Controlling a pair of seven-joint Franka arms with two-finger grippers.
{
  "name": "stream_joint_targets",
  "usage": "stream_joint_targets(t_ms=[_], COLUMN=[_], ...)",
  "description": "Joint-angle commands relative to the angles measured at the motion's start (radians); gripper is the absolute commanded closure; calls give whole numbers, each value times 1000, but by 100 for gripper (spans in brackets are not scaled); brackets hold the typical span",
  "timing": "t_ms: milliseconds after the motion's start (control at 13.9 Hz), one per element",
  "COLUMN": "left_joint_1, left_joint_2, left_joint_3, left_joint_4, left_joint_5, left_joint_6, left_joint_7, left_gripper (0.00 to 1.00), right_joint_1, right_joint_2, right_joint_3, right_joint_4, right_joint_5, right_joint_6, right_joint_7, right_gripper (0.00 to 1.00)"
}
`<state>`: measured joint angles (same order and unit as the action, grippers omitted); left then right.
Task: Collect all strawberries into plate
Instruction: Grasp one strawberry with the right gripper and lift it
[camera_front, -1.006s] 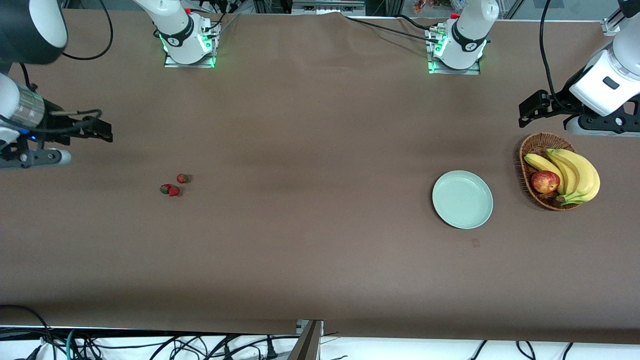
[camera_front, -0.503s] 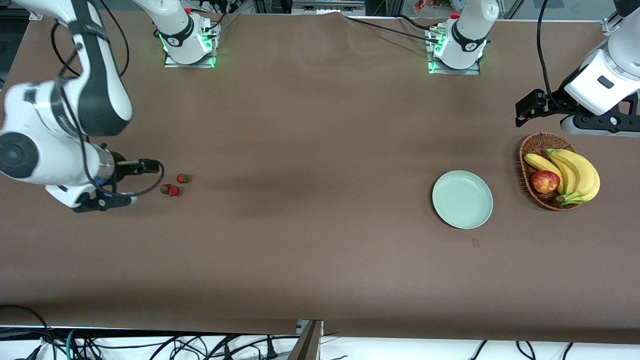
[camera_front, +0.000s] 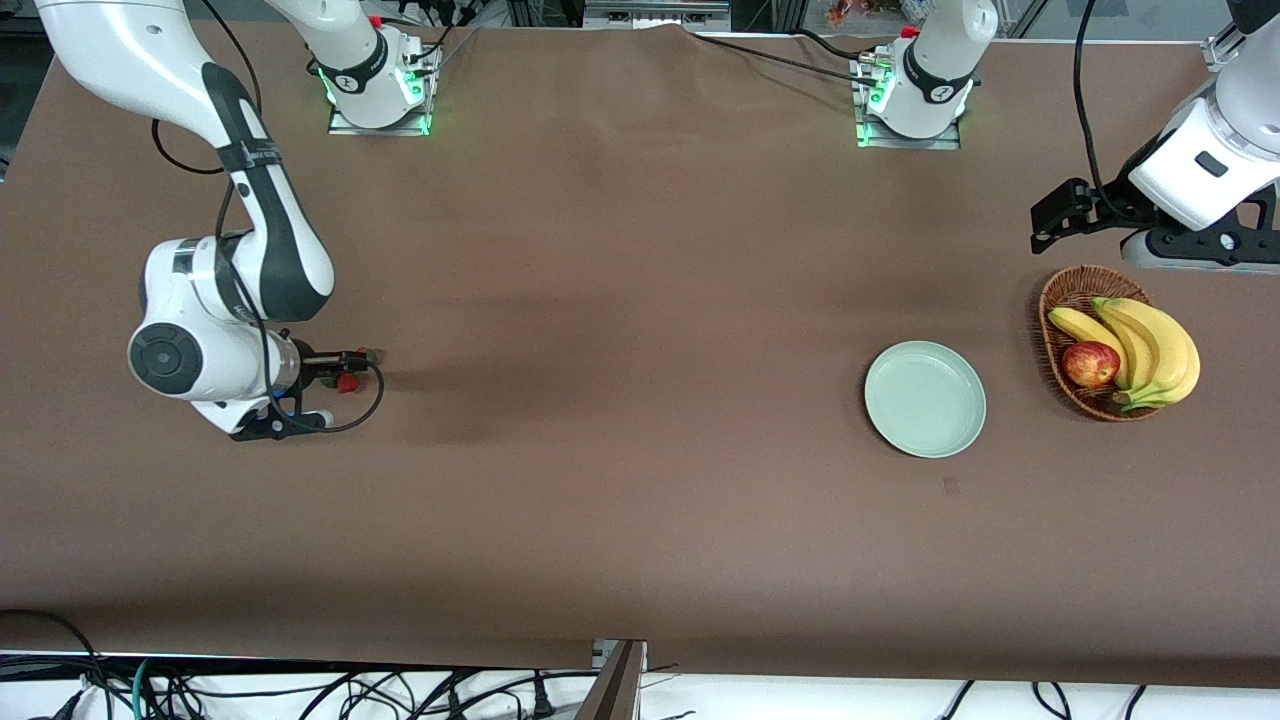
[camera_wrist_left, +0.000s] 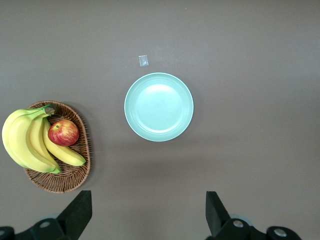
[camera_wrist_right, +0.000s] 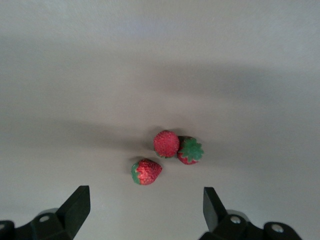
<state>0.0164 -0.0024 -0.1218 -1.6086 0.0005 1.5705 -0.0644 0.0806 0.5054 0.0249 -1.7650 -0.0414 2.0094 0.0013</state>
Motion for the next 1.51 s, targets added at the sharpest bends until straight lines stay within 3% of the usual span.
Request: stream_joint_targets(t_ms=[0, 862, 934, 1078, 1437], left_joint_1=[0, 0, 0, 2, 2], left_joint_2=[10, 12, 12, 10, 12], left_joint_3=[-6, -6, -6, -6, -6], left_joint_4=[29, 29, 27, 27, 27], left_joint_5=[23, 23, 23, 23, 23], left_joint_6=[-20, -20, -20, -21, -21], left_joint_7=[17, 17, 17, 17, 17], left_gripper=[0, 0, 0, 0, 0], right_joint_1=[-2, 4, 4, 4, 4], right_joint_2=[-38, -41, -39, -36, -34], right_joint_3=[3, 3, 3, 3, 3], right_joint_4=[-117, -303, -307, -307, -307], right_joint_5=[14, 12, 12, 12, 12], right_joint_6=[107, 313, 324, 327, 331], right_joint_7=[13, 13, 13, 13, 13], right_gripper=[0, 1, 9, 44, 70])
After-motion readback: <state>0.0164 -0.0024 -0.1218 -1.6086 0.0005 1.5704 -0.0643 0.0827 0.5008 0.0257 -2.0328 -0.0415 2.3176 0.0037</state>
